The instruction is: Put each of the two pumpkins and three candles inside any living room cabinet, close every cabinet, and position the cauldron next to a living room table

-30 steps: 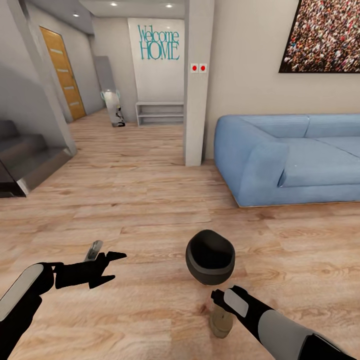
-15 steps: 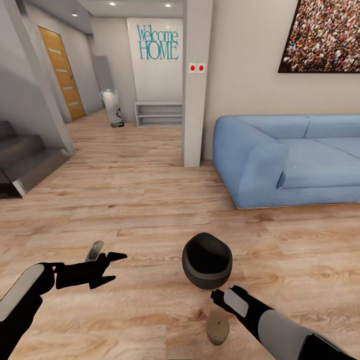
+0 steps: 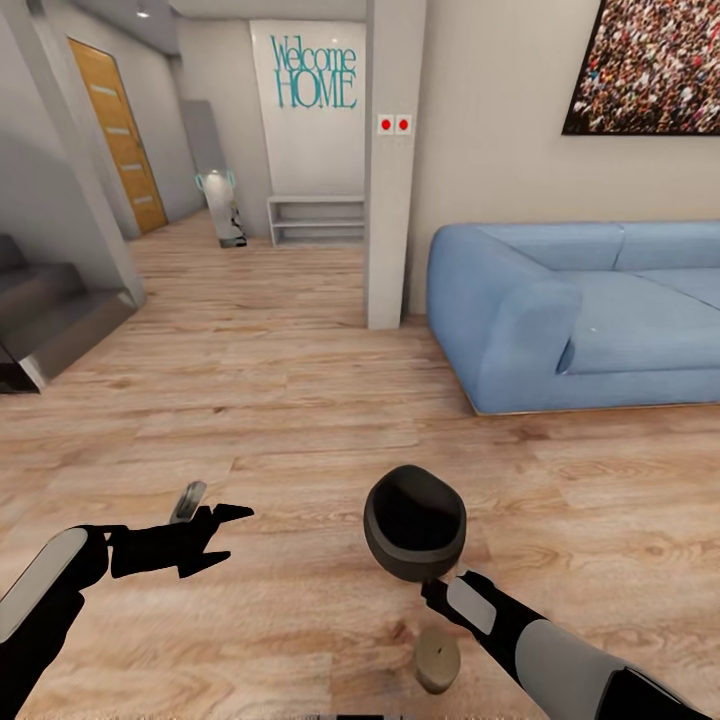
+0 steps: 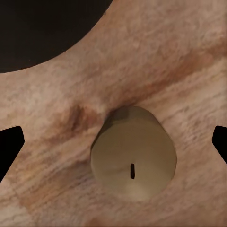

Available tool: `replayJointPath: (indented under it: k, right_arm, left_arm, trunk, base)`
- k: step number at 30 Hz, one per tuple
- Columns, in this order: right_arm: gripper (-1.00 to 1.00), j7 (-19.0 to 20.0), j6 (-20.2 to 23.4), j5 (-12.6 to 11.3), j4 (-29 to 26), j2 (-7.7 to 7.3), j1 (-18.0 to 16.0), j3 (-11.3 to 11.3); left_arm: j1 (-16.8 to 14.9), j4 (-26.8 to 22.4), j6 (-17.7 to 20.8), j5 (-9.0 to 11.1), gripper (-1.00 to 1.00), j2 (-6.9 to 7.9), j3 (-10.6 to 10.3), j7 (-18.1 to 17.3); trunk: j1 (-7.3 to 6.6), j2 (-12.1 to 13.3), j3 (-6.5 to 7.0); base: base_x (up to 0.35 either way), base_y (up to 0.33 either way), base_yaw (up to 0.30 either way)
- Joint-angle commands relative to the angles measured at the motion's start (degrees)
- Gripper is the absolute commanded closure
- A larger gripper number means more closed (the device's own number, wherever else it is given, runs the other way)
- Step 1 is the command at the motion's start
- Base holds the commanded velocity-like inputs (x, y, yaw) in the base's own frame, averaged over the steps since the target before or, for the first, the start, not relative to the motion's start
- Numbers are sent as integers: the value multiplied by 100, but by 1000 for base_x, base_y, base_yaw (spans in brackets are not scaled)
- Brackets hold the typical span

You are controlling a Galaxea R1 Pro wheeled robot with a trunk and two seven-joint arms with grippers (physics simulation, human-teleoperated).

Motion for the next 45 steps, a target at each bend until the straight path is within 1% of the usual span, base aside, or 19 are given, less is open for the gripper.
replayJointPath:
  k: [1, 18, 38, 45]
  right_arm:
    - [-100, -33, 21, -14, -9, -2, -5, 31]
    - [-100, -29, 30, -14, -9, -18, -5, 31]
    - [-100, -28, 22, -5, -18, 0, -5, 31]
    - [-100, -28, 6, -5, -32, -1, -9, 33]
  left_arm:
    - [-4, -3, -3, 63, -100, 4, -6, 57]
    - [-4, -2, 2, 72, -100, 5, -6, 57]
    - [-4, -11, 1, 72, -100, -5, -28, 57]
    - [-4, -11, 2, 72, -100, -2, -21, 57]
  trunk:
    - [1, -4, -28]
    - [45, -27, -404]
    - [96, -53, -848]
    - [96, -53, -848]
  base:
    - [0, 0, 0]
    - [0, 0, 0]
    - [0, 0, 0]
    - [0, 0, 0]
